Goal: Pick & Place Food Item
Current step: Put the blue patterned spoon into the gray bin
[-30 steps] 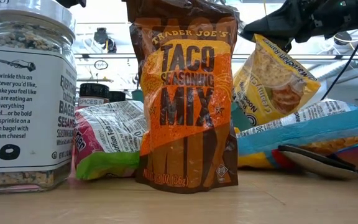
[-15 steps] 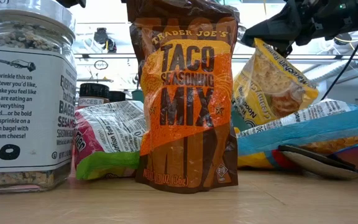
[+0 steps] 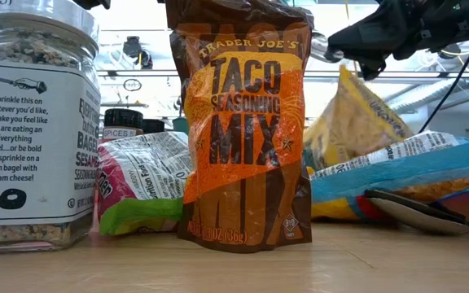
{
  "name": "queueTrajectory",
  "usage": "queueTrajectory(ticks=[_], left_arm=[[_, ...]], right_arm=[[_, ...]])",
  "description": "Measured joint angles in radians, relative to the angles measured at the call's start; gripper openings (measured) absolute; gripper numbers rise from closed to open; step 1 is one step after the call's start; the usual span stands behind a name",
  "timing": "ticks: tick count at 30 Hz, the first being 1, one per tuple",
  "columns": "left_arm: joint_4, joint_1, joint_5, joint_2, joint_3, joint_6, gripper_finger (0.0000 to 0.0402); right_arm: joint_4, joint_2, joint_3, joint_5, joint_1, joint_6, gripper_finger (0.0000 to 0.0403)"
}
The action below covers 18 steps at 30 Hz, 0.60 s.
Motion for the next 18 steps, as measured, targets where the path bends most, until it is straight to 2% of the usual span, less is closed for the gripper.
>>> queueTrajectory(ticks=[4, 8, 12, 15, 18], left_arm=[[-0.002, 0.000, 0.011, 0.000, 0.000, -0.003, 0.0034], [-0.002, -0.006, 0.011, 0.000, 0.000, -0.005, 0.0033], [-0.050, -0.024, -0.010, -0.056, -0.002, 0.048, 0.0033], [-0.166, -0.030, -0.012, -0.151, -0.002, 0.083, 0.0033], [-0.299, -0.023, -0.114, -0.258, -0.002, 0.128, 0.0033]], right_arm=[[-0.019, 0.000, 0.000, 0.004, 0.001, 0.023, 0.0144], [-0.038, 0.000, 0.000, 0.004, 0.000, 0.026, 0.0189], [-0.037, 0.000, 0.000, 0.003, 0.000, 0.026, 0.0211], [-0.038, 0.000, 0.000, 0.004, 0.000, 0.026, 0.0216], [-0.041, 0.000, 0.000, 0.004, 0.000, 0.026, 0.0216]])
